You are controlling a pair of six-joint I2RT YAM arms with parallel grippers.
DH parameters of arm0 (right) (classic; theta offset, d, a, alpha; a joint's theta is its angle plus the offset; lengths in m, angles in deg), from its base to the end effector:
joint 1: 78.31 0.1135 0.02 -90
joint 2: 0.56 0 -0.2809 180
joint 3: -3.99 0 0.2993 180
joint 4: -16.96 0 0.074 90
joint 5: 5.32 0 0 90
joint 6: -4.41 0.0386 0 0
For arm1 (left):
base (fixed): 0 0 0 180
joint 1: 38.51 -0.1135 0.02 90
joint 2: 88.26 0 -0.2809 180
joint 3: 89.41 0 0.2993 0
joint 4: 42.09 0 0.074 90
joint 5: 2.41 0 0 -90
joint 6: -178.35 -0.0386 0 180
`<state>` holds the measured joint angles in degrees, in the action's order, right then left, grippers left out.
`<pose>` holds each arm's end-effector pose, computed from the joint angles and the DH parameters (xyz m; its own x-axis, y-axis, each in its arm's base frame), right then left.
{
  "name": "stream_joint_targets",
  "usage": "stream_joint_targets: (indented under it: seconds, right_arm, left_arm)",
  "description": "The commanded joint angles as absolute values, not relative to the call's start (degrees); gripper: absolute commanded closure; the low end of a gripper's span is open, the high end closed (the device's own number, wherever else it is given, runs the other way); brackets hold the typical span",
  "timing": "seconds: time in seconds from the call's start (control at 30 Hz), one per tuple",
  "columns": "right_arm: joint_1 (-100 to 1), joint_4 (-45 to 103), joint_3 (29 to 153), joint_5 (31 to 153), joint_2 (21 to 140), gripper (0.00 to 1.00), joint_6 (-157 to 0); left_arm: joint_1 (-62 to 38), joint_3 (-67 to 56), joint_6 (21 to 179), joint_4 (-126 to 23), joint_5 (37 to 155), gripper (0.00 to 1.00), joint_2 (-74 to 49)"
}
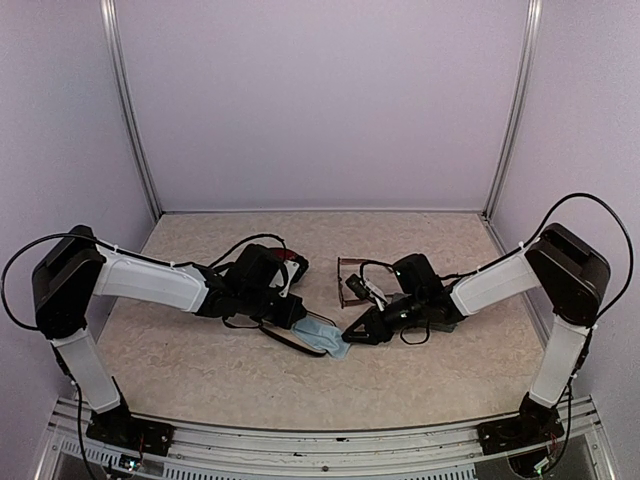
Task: Organize the sunglasses
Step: Pick up the folded cleaning cloth from the sunglasses case.
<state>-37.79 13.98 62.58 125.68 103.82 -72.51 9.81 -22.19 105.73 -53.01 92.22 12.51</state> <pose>0.2679 0.2623 0.1010 -0.6970 -0.3710 -0.6137 -0.7171 0.3542 0.6003 0.2651 -0.3025 0.1452 -0.6784 0.3142 -0.6641 0.6079 0.7478 -0.2671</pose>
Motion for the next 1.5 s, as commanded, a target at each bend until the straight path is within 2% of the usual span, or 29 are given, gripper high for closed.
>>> stream_joint_targets:
  seconds: [0.0,0.2,0.43,1.13,1.47]
  right_arm:
    - [-37.2,15.0,63.3,124.3,104.1,0.66,-73.5]
    - [-37.3,15.9,63.2,122.9,103.6,0.66,-74.1]
    - [-37.3,16.5,63.1,122.2,103.5,0.66,-74.4]
    - [-37.3,17.2,63.3,122.0,104.1,0.66,-75.2]
    - [-37.3,17.4,63.4,121.9,104.2,0.66,-75.3]
  left_arm:
    - [9.9,-23.0,105.7,-53.4,91.0,0.87,11.2]
    - [9.8,-23.7,106.0,-53.2,89.7,0.67,11.7]
    - [9.7,-22.5,105.6,-53.2,89.9,0.59,13.8]
    - [9.1,-21.2,105.9,-50.9,92.6,0.61,16.8]
    - [8.7,-21.3,106.4,-49.5,93.9,0.68,17.1]
